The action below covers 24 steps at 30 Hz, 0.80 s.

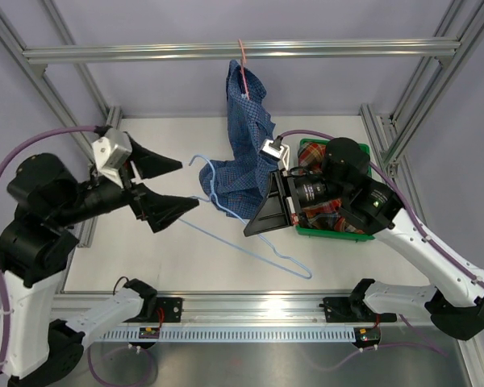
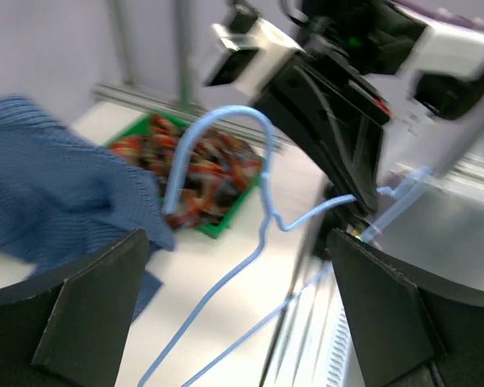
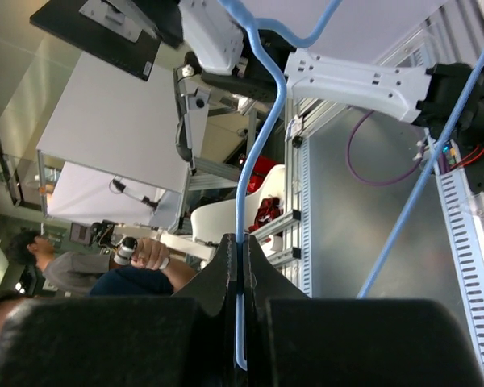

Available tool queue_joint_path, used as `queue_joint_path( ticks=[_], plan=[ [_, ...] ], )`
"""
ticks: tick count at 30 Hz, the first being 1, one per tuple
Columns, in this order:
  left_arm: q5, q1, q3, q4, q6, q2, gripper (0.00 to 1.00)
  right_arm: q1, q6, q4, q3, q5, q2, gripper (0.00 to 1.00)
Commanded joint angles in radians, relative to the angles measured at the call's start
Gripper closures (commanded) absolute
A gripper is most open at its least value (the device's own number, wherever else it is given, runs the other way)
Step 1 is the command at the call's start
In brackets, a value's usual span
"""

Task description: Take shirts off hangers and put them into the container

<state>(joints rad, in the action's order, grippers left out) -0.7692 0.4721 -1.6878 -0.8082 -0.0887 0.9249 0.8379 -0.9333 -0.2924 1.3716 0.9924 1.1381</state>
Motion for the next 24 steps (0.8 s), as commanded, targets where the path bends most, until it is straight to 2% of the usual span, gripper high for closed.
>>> queue_joint_path(
  ticks=[1, 2, 3, 5, 6, 9, 13, 16, 18, 19, 22, 23, 24],
  plan=[
    [0.414, 0.0, -0.041, 0.015, -0.045, -0.055, 0.01, 0.012, 0.036, -0.022, 0.015, -0.061, -0.026, 1.0],
    [0.508, 0.0, -0.046, 0.003, -0.055, -0.066, 0.01, 0.012, 0.056, -0.045, 0.02, -0.089, -0.032, 1.0],
    [0.751, 0.0, -0.044, -0.012, -0.116, -0.075, 0.01, 0.012, 0.066, -0.054, 0.023, -0.106, -0.035, 1.0],
    [0.946, 0.0, -0.012, -0.051, -0.169, -0.118, 0.01, 0.012, 0.105, -0.092, 0.041, -0.158, -0.025, 1.0],
    [1.101, 0.0, 0.014, -0.055, -0.219, -0.133, 0.01, 0.012, 0.111, -0.096, 0.061, -0.172, -0.015, 1.0],
    [1.353, 0.0, 0.138, -0.051, -0.275, -0.198, 0.01, 0.012, 0.16, -0.126, 0.137, -0.271, 0.073, 1.0],
    [1.504, 0.0, 0.209, -0.048, -0.286, -0.205, 0.01, 0.012, 0.281, -0.139, 0.282, -0.505, 0.237, 1.0],
    [1.533, 0.0, 0.215, -0.04, -0.276, -0.181, 0.01, 0.01, 0.313, -0.16, 0.481, -0.569, 0.499, 1.0],
    [1.574, 0.0, 0.189, -0.064, -0.272, -0.15, 0.01, 0.01, 0.317, -0.174, 0.676, -0.574, 0.605, 1.0],
    [1.617, 0.0, 0.18, -0.071, -0.27, -0.13, 0.01, 0.01, 0.332, -0.221, 0.824, -0.595, 0.712, 1.0],
    [1.683, 0.0, 0.178, -0.079, -0.261, -0.124, 0.01, 0.006, 0.369, -0.345, 1.07, -0.655, 0.872, 1.0],
    [1.708, 0.0, 0.189, -0.072, -0.261, -0.129, 0.01, 0.0, 0.37, -0.37, 1.239, -0.653, 0.975, 1.0],
    [1.744, 0.0, 0.198, -0.056, -0.26, -0.142, 0.01, -0.011, 0.361, -0.39, 1.315, -0.65, 1.021, 1.0]
  ],
)
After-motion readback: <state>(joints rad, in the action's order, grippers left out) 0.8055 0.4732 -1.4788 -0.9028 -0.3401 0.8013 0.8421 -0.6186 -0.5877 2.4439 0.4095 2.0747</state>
